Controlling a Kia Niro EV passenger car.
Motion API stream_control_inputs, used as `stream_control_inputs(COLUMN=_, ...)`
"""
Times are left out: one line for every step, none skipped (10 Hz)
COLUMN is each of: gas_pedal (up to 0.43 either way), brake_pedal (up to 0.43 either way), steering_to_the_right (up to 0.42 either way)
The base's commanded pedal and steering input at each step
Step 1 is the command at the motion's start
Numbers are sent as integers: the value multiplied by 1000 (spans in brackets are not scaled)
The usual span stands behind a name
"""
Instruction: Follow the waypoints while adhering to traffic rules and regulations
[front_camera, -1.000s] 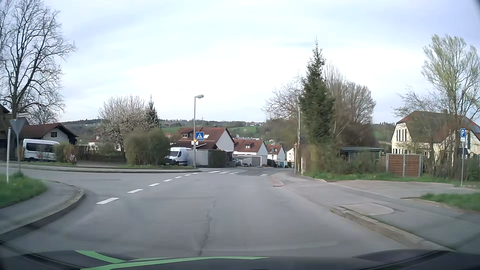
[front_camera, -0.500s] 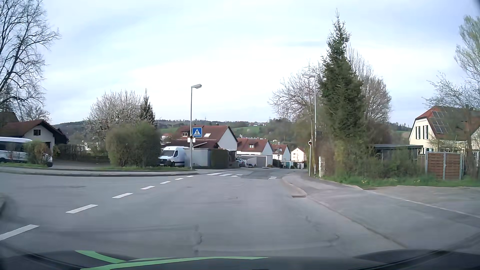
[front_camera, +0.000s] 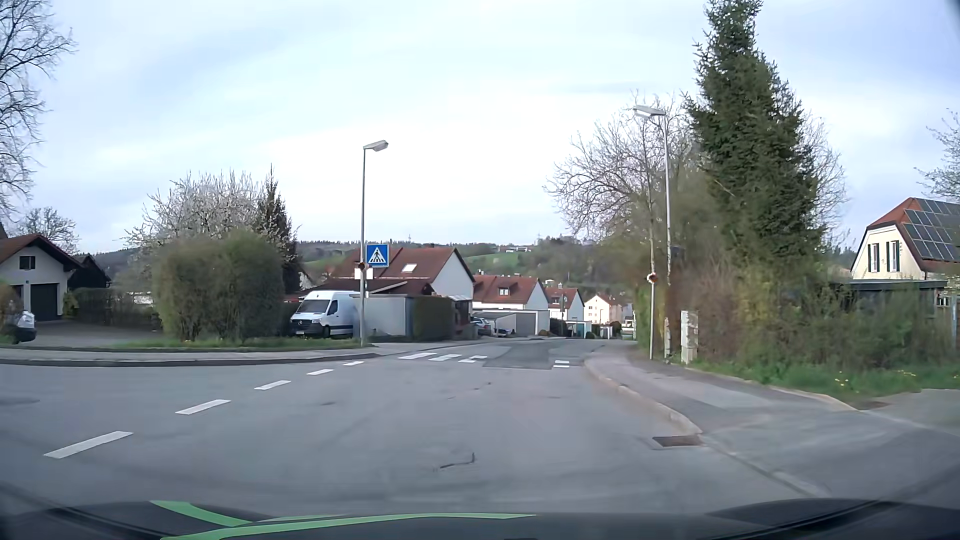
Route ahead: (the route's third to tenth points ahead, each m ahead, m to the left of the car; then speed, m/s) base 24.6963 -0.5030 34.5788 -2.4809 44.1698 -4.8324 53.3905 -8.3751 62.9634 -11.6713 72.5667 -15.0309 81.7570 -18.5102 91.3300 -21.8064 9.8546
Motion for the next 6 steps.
stream_control_inputs(gas_pedal=0, brake_pedal=116, steering_to_the_right=14)
stream_control_inputs(gas_pedal=0, brake_pedal=116, steering_to_the_right=18)
stream_control_inputs(gas_pedal=0, brake_pedal=116, steering_to_the_right=19)
stream_control_inputs(gas_pedal=0, brake_pedal=122, steering_to_the_right=21)
stream_control_inputs(gas_pedal=0, brake_pedal=122, steering_to_the_right=24)
stream_control_inputs(gas_pedal=0, brake_pedal=122, steering_to_the_right=28)
